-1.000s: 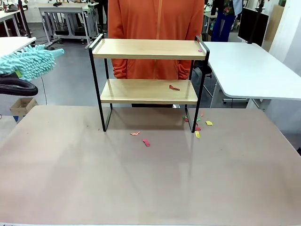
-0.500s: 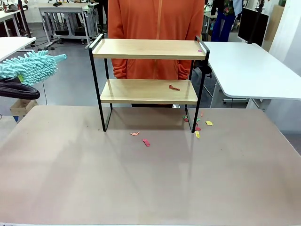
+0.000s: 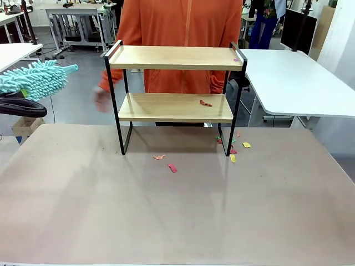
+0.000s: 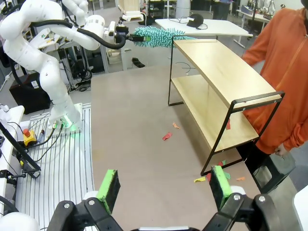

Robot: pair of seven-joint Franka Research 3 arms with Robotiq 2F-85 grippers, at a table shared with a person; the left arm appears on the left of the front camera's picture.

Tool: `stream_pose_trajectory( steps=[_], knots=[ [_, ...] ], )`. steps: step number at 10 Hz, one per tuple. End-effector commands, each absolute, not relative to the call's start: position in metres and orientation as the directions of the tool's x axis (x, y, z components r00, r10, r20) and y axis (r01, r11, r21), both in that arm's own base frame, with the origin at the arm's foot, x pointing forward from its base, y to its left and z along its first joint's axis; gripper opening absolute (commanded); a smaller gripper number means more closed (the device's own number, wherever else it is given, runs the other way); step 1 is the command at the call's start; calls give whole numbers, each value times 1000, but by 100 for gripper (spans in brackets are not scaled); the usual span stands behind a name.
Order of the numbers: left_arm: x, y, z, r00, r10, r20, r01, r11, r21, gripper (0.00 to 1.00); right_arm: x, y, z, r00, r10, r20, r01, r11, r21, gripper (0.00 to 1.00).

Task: Clean the shelf.
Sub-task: Hand the Duster back to the human.

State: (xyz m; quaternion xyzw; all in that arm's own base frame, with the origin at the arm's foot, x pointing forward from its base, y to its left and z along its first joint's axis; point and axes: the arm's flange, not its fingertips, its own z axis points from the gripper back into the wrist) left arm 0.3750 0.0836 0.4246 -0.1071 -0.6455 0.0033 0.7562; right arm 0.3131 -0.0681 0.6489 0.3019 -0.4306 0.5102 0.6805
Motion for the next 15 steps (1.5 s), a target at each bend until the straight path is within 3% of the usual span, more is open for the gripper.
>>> stream_pose_trajectory(
  steps=[1,9,10,11,12,13,14,15],
  knots=[
    [376,84,427,163,151,975,133,976,-173,18,314,-67,649,77,420,904,-957,286,-52,100],
    [376,84,427,163,151,975,133,976,-173,18,314,-67,649,77,420,904,-957,286,-52,100],
    [375,83,425,167,143,976,134,977,-166,76,314,-67,649,77,420,904,-957,286,-52,100],
    [371,83,430,155,136,978,156,975,-161,76,314,-67,649,77,420,904,-957,286,-52,100],
    [367,83,436,160,147,976,166,971,-174,100,314,-67,649,77,420,904,-957,286,-52,100],
    [361,85,445,147,160,976,168,968,-184,80,314,-67,649,77,420,904,-957,286,-52,100],
    [355,87,454,149,174,973,189,961,-200,100,314,-67,649,77,420,904,-957,286,-52,100],
    [348,88,465,144,188,971,206,954,-216,100,314,-67,649,77,420,904,-957,286,-52,100]
  ],
)
